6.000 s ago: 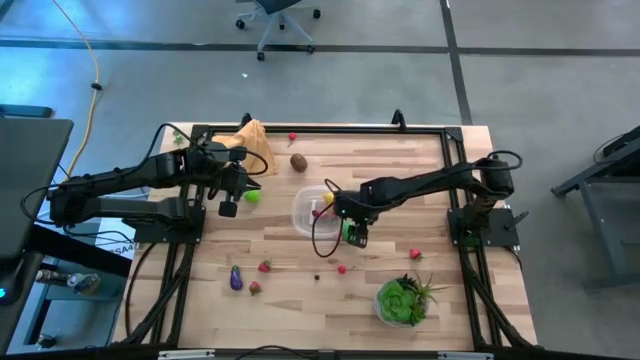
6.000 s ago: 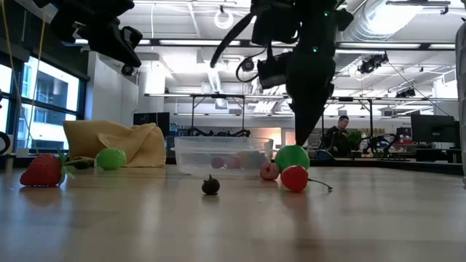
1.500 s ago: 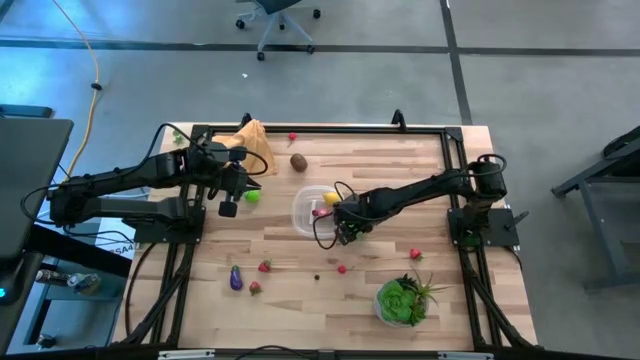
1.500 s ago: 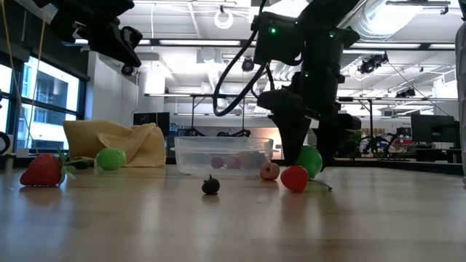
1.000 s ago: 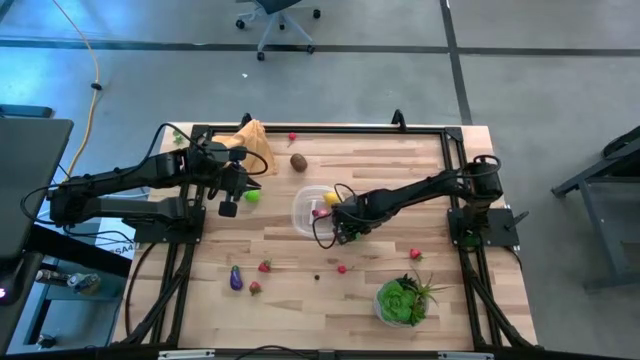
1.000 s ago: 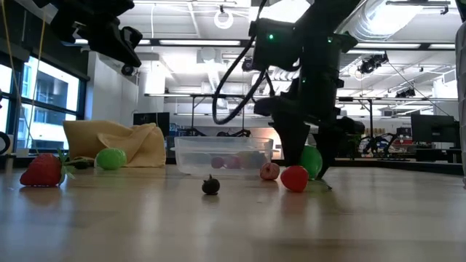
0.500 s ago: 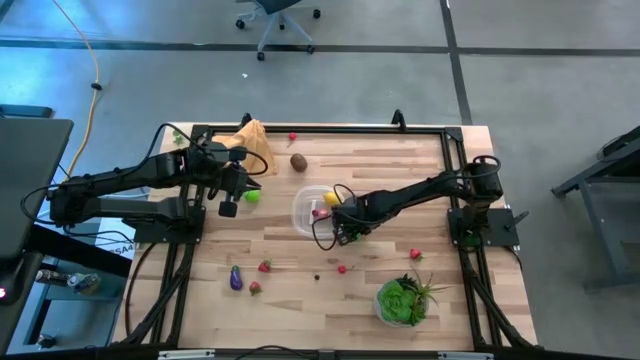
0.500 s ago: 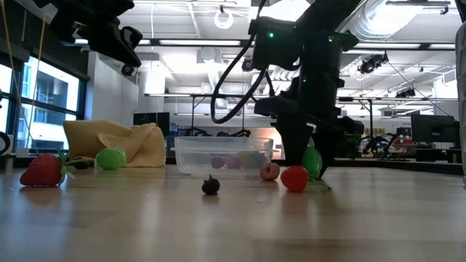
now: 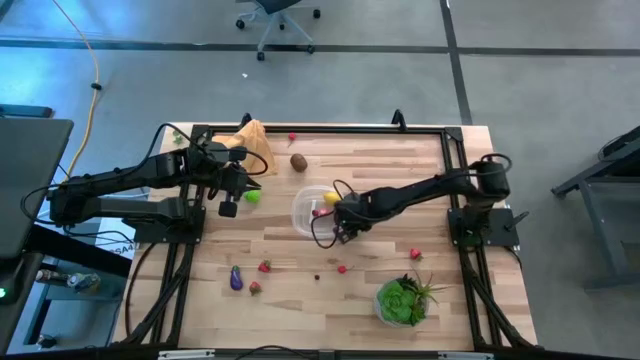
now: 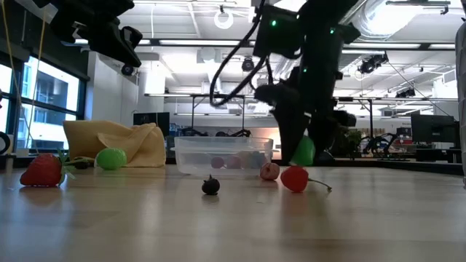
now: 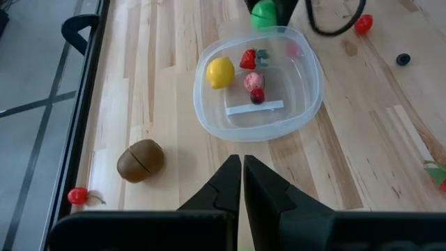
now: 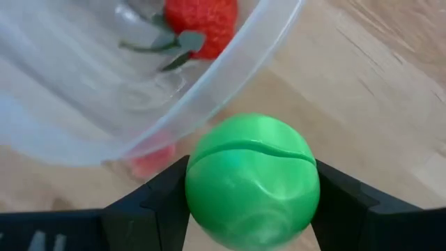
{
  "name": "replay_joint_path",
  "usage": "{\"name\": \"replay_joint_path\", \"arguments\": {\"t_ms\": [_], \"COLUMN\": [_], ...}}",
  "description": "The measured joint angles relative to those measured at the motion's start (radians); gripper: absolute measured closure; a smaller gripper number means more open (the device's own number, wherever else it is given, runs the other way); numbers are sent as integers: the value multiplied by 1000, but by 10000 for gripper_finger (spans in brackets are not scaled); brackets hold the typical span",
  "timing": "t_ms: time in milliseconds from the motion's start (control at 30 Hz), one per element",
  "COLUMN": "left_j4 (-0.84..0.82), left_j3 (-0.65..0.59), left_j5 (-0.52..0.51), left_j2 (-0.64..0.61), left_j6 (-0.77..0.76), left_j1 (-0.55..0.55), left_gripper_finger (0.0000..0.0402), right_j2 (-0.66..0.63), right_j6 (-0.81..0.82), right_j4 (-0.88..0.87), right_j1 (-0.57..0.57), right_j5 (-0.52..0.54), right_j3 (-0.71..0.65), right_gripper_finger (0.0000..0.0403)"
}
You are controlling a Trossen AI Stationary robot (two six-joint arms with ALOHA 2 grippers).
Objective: Pick and placing Produce into tupperware
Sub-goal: Put the green pear into the transparent bin
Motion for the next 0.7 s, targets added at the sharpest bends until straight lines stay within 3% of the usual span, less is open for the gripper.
{"name": "replay_joint_path", "arguments": {"t_ms": [233,433,700], "left_j4": [0,0,0], "left_j3": [0,0,0], "left_j5": [0,0,0], "left_j2": [0,0,0], "left_j6": [0,0,0], "left_j1": [0,0,0], "left_gripper_finger": [392,392,392], "right_j2": [-86,-133,-114], "right_j6": [-45,-202,-405], "right_j4": [-16,108,292], "right_j1": [14,-1,-114], "right_j5": [33,96,43], "right_j3": [0,1,2], "right_gripper_finger": [187,187,187]}}
